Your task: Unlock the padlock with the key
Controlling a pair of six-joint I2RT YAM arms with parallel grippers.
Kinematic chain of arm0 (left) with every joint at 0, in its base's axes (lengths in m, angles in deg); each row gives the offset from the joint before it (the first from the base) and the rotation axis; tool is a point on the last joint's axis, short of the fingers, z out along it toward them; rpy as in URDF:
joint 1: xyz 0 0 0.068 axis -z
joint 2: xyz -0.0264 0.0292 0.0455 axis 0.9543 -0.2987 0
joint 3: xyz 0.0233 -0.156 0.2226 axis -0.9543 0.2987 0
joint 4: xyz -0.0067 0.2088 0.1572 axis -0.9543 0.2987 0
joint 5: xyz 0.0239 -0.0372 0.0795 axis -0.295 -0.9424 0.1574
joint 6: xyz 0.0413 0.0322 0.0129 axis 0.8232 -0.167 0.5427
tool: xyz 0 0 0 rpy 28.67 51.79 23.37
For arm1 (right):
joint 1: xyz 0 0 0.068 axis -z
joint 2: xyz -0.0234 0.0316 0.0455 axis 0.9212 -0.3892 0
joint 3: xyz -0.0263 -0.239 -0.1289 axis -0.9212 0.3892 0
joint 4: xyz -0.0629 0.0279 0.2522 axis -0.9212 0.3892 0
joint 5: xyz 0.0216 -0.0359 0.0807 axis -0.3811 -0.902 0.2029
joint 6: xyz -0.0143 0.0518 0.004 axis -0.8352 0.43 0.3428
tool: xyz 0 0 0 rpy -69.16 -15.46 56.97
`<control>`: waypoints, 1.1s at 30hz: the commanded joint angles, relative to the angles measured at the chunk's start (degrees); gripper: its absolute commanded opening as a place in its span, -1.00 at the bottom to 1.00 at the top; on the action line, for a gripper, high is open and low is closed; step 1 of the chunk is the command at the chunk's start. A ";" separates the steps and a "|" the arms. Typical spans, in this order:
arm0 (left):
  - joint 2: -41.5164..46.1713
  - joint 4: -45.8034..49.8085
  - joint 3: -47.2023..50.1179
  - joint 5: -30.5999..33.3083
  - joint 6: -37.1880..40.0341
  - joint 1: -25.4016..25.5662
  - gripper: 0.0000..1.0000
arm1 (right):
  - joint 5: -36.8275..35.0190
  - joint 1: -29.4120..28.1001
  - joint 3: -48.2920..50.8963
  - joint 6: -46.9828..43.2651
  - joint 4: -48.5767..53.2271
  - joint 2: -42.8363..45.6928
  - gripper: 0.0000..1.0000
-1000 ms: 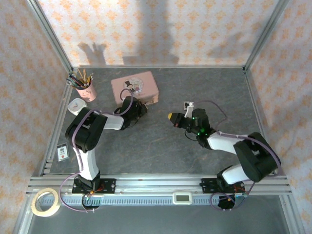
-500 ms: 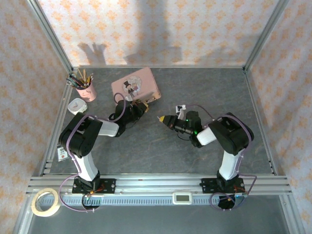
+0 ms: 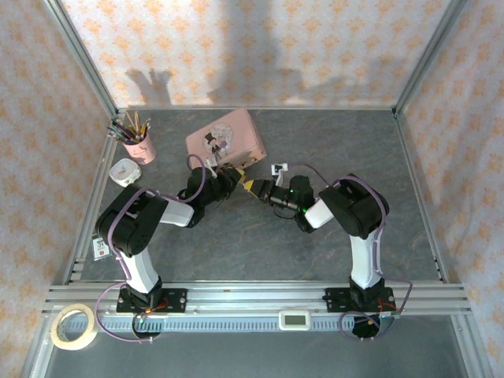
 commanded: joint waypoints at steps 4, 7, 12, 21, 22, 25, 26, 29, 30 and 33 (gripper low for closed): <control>1.10 -4.59 0.57 -2.36 -4.02 0.86 -1.00 | -2.87 0.82 1.92 2.23 -5.71 -0.86 -1.00; 1.17 -4.95 0.99 -1.84 -4.20 0.80 -1.00 | -3.00 1.13 3.19 2.81 -6.67 -0.35 -1.00; 1.17 -5.27 1.27 -1.44 -4.15 0.86 -1.00 | -4.13 1.22 6.27 2.44 -6.73 1.53 -1.00; 1.33 -3.98 1.04 -1.22 -3.20 1.28 -1.00 | -3.33 1.22 4.81 3.86 -8.94 -0.13 -1.00; 1.36 -3.96 1.09 -1.18 -3.20 1.31 -1.00 | -3.16 1.22 4.78 3.91 -9.18 -0.03 -1.00; 1.26 -4.10 1.37 -1.02 -3.05 1.28 -1.00 | -3.06 1.22 4.86 3.63 -9.14 0.66 -1.00; 1.19 -4.13 1.36 -1.00 -3.05 1.36 -1.00 | -2.99 1.17 4.88 3.60 -8.95 0.70 -1.00; 1.17 -4.13 1.36 -0.91 -2.98 1.47 -1.00 | -2.84 1.13 4.79 3.86 -9.40 0.58 -1.00; 1.18 -4.12 1.32 -0.93 -2.98 1.44 -1.00 | -2.74 1.13 4.71 3.99 -9.59 0.37 -1.00; 1.18 -3.62 1.11 -0.87 -2.55 1.52 -1.00 | -2.36 1.00 4.60 4.56 -10.93 -0.02 -1.00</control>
